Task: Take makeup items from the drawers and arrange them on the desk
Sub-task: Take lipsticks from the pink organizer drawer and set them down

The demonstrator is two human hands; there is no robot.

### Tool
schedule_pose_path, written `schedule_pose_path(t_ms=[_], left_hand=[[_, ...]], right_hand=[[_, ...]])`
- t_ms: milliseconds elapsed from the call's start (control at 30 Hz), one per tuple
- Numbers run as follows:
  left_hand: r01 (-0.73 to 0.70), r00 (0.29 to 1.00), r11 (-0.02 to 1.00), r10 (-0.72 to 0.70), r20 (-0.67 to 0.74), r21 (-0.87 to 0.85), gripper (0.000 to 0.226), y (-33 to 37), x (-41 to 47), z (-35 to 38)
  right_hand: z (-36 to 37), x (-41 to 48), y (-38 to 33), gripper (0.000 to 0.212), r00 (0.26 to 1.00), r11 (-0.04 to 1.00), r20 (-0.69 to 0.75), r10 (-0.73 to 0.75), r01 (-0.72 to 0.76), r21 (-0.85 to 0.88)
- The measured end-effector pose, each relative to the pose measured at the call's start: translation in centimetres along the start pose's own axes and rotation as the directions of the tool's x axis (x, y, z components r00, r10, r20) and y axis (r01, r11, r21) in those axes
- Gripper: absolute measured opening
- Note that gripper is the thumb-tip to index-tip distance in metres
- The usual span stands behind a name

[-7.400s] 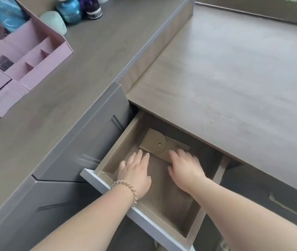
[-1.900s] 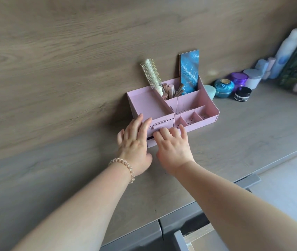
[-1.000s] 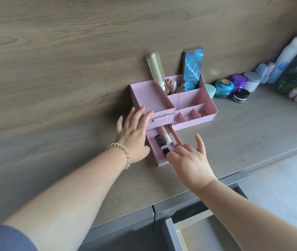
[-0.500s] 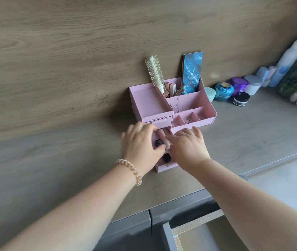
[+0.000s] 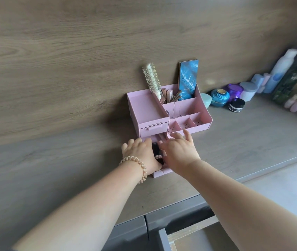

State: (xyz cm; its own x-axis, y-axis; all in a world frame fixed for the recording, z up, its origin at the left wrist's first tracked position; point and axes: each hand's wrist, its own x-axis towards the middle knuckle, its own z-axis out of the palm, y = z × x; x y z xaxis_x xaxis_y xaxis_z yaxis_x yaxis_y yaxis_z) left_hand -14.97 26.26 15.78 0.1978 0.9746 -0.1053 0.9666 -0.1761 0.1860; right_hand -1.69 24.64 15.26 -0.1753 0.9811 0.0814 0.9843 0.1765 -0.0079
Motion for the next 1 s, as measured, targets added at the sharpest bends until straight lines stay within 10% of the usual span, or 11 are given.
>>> schedule_pose_path(t_ms=[567, 833, 1000], left_hand=[[-0.036, 0.954, 0.995, 0.064, 0.294, -0.098, 0.063, 0.4, 1.4, -0.1], [-0.006, 0.997, 0.997, 0.001, -0.073, -0.076, 0.045, 1.1, -1.1, -1.1], [-0.316, 0.930, 0.906, 0.236, -0.282, -0.284, 0.051, 3.4, -2.2, -2.2]], right_hand=[[-0.6, 0.7, -2.2, 0.035, 0.993, 0.995, 0.074, 0.093, -0.095, 0.023], [-0.2, -1.7, -1.5, 0.010, 0.954, 0.969, -0.203, 0.222, -0.194, 0.151], [-0.6, -4.8, -0.7, 0.010, 0.816, 0.860, -0.350, 0.459, -0.310, 0.405]])
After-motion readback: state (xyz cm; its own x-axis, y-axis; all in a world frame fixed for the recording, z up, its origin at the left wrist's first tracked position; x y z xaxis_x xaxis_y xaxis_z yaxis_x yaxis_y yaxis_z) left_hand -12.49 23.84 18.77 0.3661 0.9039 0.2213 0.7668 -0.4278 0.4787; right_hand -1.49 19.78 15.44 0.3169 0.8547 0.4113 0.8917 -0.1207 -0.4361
